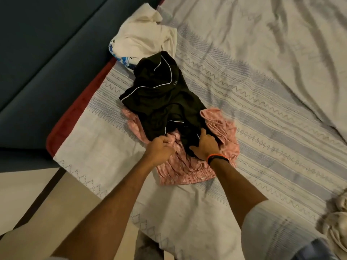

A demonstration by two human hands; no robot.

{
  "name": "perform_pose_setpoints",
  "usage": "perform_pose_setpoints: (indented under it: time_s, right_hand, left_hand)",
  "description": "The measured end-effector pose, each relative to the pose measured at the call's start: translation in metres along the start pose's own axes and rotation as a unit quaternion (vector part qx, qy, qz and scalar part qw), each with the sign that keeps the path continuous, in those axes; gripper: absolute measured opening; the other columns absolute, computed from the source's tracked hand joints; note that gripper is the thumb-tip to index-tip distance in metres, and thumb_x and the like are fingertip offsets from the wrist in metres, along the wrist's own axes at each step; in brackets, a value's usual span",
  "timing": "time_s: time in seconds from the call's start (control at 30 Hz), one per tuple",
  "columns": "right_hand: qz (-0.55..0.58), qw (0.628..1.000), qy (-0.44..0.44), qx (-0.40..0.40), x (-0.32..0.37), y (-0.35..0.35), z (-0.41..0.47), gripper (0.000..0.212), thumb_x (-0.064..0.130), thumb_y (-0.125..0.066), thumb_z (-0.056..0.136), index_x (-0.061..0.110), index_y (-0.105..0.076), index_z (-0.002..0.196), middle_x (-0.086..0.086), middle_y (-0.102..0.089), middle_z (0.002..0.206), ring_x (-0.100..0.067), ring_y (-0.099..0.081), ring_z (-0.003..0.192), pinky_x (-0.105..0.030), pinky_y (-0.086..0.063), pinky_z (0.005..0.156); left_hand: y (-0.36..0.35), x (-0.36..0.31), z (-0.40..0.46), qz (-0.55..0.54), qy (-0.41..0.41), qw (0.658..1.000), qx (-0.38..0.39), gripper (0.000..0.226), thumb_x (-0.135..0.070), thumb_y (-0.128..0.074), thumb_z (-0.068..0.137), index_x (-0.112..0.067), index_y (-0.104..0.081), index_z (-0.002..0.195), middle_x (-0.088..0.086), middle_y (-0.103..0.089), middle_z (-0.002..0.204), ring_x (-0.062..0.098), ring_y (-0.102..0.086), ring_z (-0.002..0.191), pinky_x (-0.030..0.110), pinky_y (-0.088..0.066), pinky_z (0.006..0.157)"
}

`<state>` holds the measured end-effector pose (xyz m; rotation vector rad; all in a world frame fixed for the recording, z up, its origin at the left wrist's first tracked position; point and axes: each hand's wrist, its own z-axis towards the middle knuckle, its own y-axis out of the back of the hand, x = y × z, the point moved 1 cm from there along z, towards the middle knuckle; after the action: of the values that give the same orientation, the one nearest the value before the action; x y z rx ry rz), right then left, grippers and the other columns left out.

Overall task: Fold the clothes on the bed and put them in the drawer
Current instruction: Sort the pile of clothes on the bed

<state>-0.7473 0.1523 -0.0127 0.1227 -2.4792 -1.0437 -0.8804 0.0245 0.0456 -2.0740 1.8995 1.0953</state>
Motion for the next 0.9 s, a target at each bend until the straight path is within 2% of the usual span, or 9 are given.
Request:
perform_pose_setpoints:
  time_s: [0.07,0.17,0.3,0.4,0.5,0.57,0.7,0.83,0.9]
  right_hand:
    - [0.065,0.997,0.004,-0.042,0.002,-0.011,0.008,0.037,0.019,-0.070,0.086,0.002,-0.060,0.118,-0.020,-0.066,0.111,-0.037,-0.062,0.103,-0.040,-0.050,0.081]
    - [0.227,0.972,0.032,-0.055,0.024,-0.015,-0.005,0.011,0.013,-0.069,0.082,0.003,-0.065,0.083,-0.013,-0.068,0.078,-0.030,-0.062,0.073,-0.037,-0.044,0.062]
    - [0.415,0.895,0.105,0.124,0.047,-0.003,-0.037,0.018,0.006,-0.069,0.075,0.002,-0.070,0.093,-0.018,-0.072,0.088,-0.032,-0.071,0.084,-0.043,-0.057,0.075]
    - [0.432,0.862,0.168,0.206,0.041,0.006,-0.045,0.023,0.015,-0.069,0.085,0.001,-0.071,0.103,-0.017,-0.073,0.098,-0.028,-0.071,0.091,-0.043,-0.057,0.084]
    - [0.380,0.922,0.078,-0.001,0.022,0.000,-0.040,0.035,0.033,-0.067,0.085,0.014,-0.067,0.114,-0.007,-0.068,0.107,-0.015,-0.065,0.096,-0.037,-0.054,0.086]
    - [0.190,0.972,-0.023,-0.137,0.001,-0.005,-0.028,0.062,0.037,-0.069,0.078,0.019,-0.052,0.135,-0.013,-0.050,0.135,-0.028,-0.051,0.122,-0.048,-0.047,0.100]
    - [0.071,0.992,-0.076,-0.065,-0.028,-0.016,-0.003,0.109,0.032,-0.082,0.069,0.023,-0.017,0.156,-0.026,-0.013,0.158,-0.046,-0.021,0.141,-0.052,-0.030,0.114]
    - [0.224,0.972,-0.047,-0.058,-0.010,-0.007,0.012,0.056,0.018,-0.062,0.082,0.020,-0.054,0.137,-0.010,-0.064,0.127,-0.031,-0.061,0.114,-0.026,-0.049,0.093]
    - [0.265,0.963,0.000,-0.049,0.009,0.001,0.014,0.028,0.020,-0.057,0.090,0.025,-0.069,0.115,0.000,-0.073,0.109,-0.022,-0.067,0.105,-0.024,-0.051,0.090]
  left_hand:
    - [-0.001,0.001,0.012,-0.008,0.010,1.000,0.001,0.045,-0.020,-0.066,0.092,-0.012,-0.053,0.135,0.005,-0.062,0.127,0.021,-0.059,0.117,0.035,-0.049,0.099]
    - [0.000,-0.002,0.025,-0.033,0.027,0.999,-0.034,0.053,-0.040,-0.061,0.095,-0.011,-0.046,0.137,-0.001,-0.058,0.116,0.023,-0.058,0.118,0.033,-0.048,0.094]
    - [0.006,-0.014,0.038,-0.263,0.134,0.949,-0.113,0.090,-0.049,-0.073,0.083,0.002,-0.032,0.143,0.007,-0.054,0.131,0.028,-0.058,0.118,0.031,-0.049,0.094]
    - [0.007,-0.015,0.042,-0.347,0.146,0.912,-0.159,0.072,-0.018,-0.079,0.074,-0.001,-0.046,0.135,0.015,-0.064,0.125,0.030,-0.067,0.101,0.044,-0.058,0.090]
    - [0.011,-0.010,0.035,-0.311,0.121,0.920,-0.204,0.070,0.006,-0.057,0.079,-0.012,-0.041,0.144,0.006,-0.059,0.124,0.026,-0.059,0.106,0.042,-0.051,0.100]
    - [0.016,-0.005,0.033,-0.304,0.135,0.911,-0.243,0.069,0.003,-0.055,0.077,-0.012,-0.044,0.144,0.008,-0.060,0.123,0.027,-0.058,0.102,0.042,-0.051,0.096]
    - [0.024,-0.004,0.020,-0.280,0.115,0.920,-0.249,0.054,0.003,-0.057,0.079,-0.008,-0.056,0.133,0.010,-0.063,0.120,0.028,-0.060,0.105,0.030,-0.050,0.077]
    - [0.023,-0.010,0.011,-0.158,0.057,0.961,-0.220,0.073,-0.002,-0.064,0.084,-0.013,-0.033,0.150,0.008,-0.054,0.135,0.020,-0.054,0.110,0.022,-0.039,0.089]
    - [0.017,-0.010,0.014,-0.088,0.042,0.976,-0.196,0.086,-0.007,-0.073,0.082,-0.009,-0.021,0.150,0.011,-0.050,0.139,0.027,-0.053,0.122,0.022,-0.037,0.090]
